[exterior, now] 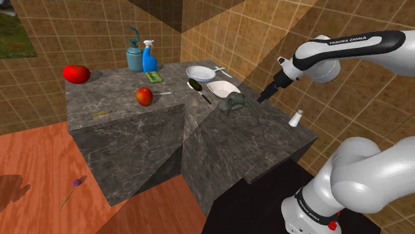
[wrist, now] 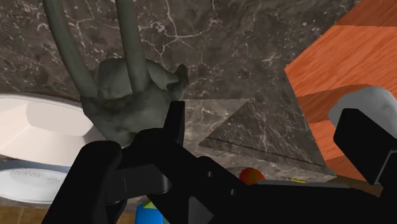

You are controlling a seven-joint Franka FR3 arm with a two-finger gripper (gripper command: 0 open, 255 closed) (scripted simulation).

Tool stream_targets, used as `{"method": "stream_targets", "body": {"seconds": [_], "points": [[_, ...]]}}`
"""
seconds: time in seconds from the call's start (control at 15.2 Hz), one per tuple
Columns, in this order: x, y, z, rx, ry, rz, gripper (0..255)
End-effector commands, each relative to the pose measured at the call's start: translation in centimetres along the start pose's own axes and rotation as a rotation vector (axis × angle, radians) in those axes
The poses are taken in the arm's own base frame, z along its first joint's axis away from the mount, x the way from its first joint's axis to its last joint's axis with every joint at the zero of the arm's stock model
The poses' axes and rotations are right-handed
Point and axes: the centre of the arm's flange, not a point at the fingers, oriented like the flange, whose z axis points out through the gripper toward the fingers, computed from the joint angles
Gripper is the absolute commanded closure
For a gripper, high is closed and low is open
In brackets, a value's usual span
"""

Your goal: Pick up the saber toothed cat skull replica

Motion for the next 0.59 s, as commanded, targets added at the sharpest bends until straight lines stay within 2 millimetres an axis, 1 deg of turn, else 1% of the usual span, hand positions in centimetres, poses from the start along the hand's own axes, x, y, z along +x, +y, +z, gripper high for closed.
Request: {"method": "stream_targets", "body": {"seconds": [0.0, 0.26, 0.53], "points": [[-0.8, 2.3, 2.0, 0.006, 0.018, -0.036, 0], [-1.3, 6.5, 5.6, 0.029, 0.055, -0.099, 0], [-1.5, 10.7, 9.4, 0.051, 0.092, -0.162, 0]]}}
